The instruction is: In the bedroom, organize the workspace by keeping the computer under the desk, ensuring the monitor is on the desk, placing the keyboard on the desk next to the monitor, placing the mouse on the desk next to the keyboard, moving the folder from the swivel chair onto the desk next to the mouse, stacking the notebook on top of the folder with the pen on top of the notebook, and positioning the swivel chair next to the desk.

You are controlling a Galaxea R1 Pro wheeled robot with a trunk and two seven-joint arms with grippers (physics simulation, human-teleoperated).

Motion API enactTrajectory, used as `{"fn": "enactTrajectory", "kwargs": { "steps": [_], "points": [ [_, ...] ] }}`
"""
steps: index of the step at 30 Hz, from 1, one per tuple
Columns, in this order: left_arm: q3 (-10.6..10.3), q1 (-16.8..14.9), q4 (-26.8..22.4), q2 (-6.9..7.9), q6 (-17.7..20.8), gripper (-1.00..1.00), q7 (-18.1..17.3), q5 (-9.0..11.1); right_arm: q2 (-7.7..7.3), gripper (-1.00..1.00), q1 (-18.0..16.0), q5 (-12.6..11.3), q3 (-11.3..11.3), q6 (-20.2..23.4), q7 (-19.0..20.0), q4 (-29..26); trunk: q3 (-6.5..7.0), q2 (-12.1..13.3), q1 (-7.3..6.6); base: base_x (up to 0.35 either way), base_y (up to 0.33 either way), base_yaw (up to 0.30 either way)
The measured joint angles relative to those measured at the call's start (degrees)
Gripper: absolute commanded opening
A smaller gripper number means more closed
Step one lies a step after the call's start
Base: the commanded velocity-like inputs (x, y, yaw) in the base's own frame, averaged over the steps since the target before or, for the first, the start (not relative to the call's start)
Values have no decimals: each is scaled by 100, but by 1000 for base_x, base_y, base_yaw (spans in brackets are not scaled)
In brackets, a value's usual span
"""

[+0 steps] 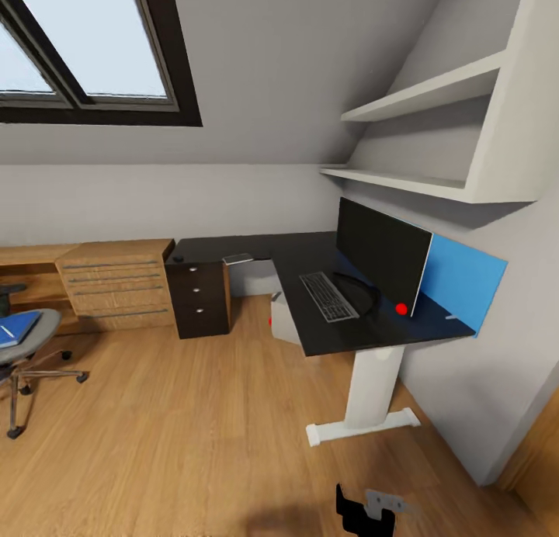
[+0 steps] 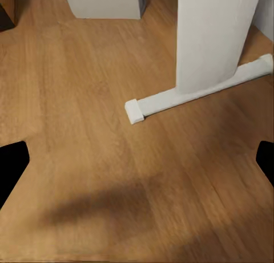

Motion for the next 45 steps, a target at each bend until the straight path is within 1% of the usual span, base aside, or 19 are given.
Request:
{"fn": "enactTrajectory", "kwargs": {
  "steps": [3,7,17,22,27,31,34,37,38,41,45],
  "points": [
    [127,0,5,0,5,100,-151,1,10,100,0,139,52,-10,-111,33,-11,0,0,0,0,271],
    [164,0,7,0,7,100,-229,1,14,100,0,189,74,-14,-229,42,-26,0,0,0,0,270],
    [162,0,15,-6,7,100,-270,-3,21,100,0,211,83,-12,-268,45,-63,0,0,1,0,268],
    [156,0,20,-9,7,100,-275,-6,29,100,0,232,85,-12,-271,51,-81,-1,-2,190,0,267],
    [131,0,17,-16,7,100,-284,-26,30,100,0,508,86,-10,-277,53,-102,-1,-3,309,0,252],
    [126,0,18,-24,12,100,-291,-34,31,100,0,574,85,-10,-278,53,-121,-1,-3,323,0,234],
    [51,0,25,-36,19,100,-340,-40,27,100,0,607,76,-10,-282,52,-132,-1,-3,326,0,110],
    [-102,0,36,-37,22,100,-356,-41,21,100,0,614,71,-10,-280,52,-136,-1,-3,327,0,45],
    [-190,0,39,-37,25,100,-359,-41,15,100,0,617,69,-13,-279,52,-136,-1,-3,327,0,24],
    [-331,0,42,-36,28,100,-352,-39,-3,100,0,618,63,-17,-278,52,-138,-1,-3,327,0,14],
    [-403,0,48,-36,31,100,-348,-36,-21,100,1,619,60,-18,-278,52,-138,-1,-3,327,0,5]
  ]
}}
